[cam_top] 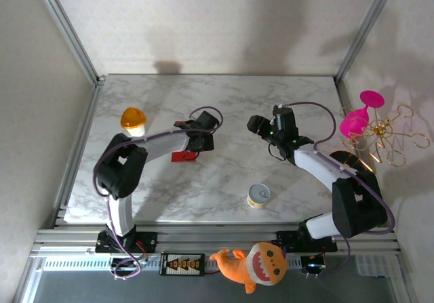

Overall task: Fold a paper plane with a square sheet of paper (pick it up from the middle)
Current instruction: Turn over the paper at the center of the table.

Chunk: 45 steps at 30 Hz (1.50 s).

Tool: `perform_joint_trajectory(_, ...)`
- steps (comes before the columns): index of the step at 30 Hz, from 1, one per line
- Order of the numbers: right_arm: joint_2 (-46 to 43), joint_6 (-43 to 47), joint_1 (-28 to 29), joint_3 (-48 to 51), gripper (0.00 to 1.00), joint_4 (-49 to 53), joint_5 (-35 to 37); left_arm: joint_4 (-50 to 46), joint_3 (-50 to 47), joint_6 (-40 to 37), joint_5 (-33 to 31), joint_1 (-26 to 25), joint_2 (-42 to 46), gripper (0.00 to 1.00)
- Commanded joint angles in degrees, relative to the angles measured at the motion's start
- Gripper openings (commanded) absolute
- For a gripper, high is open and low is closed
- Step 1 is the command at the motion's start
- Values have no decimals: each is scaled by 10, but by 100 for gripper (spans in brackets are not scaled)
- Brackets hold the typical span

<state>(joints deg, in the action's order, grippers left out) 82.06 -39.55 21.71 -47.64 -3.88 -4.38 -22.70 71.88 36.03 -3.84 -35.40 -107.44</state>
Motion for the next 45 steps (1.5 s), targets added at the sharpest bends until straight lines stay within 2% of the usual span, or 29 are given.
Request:
perform_joint_trajectory(1,49,5,15,-28,66,-2,-62,89,-42,41,69,37,99,58)
perform_joint_trajectory(4,97,-2,57,-61,57,-3,-88,127,-94,70,70,73,163,64)
perform_joint_trajectory(7,147,-10,110,-101,50,-4,-101,134,-139,85,34,101,220,80)
perform_joint_trajectory(12,233,-22,178,-174,37,-13,-139,133,-203,92,-25,141,298,96)
perform_joint_trajectory(13,250,-23,202,-192,36,-10,-142,135,-213,95,-29,150,311,98)
perform_joint_trajectory(19,347,-22,245,-288,31,27,-156,144,-253,110,-34,186,365,100)
perform_joint_trajectory(24,403,-16,252,-334,29,44,-190,147,-259,108,-20,196,369,99)
perform_joint_trajectory(31,431,25,252,-356,30,118,-162,160,-265,113,5,198,350,100)
perform_joint_trajectory(37,386,89,217,-269,29,144,-136,165,-263,106,24,200,336,99)
perform_joint_trajectory(42,313,191,164,-166,29,134,-153,177,-263,97,69,200,318,100)
perform_joint_trajectory(45,279,215,152,-152,29,128,-183,194,-266,103,109,200,299,99)
